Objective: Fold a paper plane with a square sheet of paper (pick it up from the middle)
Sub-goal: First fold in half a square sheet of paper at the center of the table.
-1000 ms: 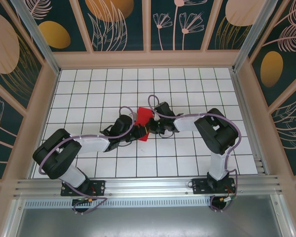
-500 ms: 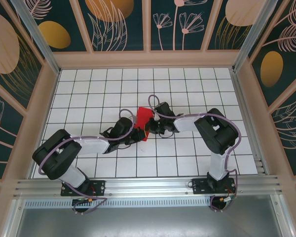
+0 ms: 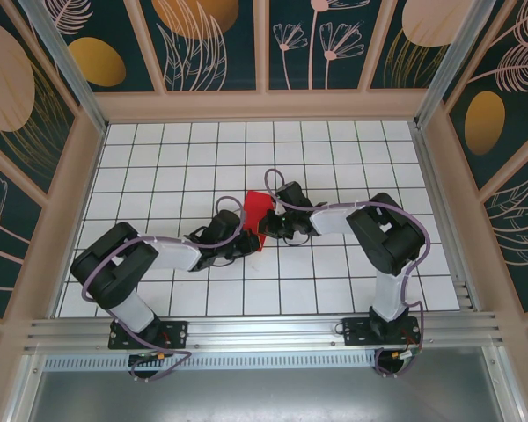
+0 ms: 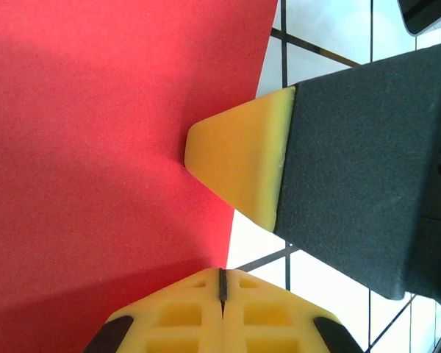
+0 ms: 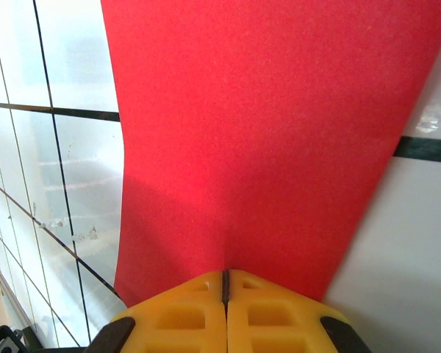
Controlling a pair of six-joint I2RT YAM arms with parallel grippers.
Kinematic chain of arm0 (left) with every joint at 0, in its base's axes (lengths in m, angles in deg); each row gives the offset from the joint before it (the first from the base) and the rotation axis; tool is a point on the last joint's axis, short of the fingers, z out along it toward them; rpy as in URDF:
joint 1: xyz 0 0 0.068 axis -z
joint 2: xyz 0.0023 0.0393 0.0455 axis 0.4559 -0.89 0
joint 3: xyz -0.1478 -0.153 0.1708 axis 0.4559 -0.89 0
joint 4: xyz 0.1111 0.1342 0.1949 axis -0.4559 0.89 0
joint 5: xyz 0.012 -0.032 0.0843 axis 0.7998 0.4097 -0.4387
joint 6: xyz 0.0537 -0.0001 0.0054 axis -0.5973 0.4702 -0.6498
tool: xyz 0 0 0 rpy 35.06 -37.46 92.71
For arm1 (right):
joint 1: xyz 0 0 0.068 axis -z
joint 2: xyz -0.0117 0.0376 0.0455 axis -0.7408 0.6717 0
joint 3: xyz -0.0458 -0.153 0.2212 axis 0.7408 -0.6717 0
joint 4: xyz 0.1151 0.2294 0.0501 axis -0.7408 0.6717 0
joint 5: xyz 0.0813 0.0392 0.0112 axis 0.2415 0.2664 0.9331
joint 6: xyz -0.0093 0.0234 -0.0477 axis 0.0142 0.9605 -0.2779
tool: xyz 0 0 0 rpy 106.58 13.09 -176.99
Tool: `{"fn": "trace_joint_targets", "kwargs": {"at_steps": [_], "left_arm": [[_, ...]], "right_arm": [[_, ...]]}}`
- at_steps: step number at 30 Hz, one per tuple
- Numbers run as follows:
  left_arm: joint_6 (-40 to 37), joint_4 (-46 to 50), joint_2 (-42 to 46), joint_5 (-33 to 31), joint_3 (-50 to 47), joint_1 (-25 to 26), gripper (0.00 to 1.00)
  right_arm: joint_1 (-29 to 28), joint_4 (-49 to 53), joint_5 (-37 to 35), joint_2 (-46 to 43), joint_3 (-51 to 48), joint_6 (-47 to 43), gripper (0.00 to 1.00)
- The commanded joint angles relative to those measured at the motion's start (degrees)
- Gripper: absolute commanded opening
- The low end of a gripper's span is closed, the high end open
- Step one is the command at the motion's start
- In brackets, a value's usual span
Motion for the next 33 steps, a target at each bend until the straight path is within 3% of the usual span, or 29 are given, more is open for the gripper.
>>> {"fn": "trace_joint_targets", "kwargs": {"at_steps": [1,15,33], "left_arm": [[0.07,1.0,-0.98,-0.49,1.73,0.23,0.03],[-1.19,7.13,-3.25,-2.95,2.93,0.24,0.01],[-1.69,4.71,-0.3,-1.46,2.84,0.24,0.02]], "right_arm": [[0.29,0.06,0.05,-1.01,-1.07,0.64,0.08],[1.11,2.16,1.63,-8.32,-2.39,-2.45,0.08],[0.03,1.46,1.75,-1.79,-3.54,-1.75,0.07]]}}
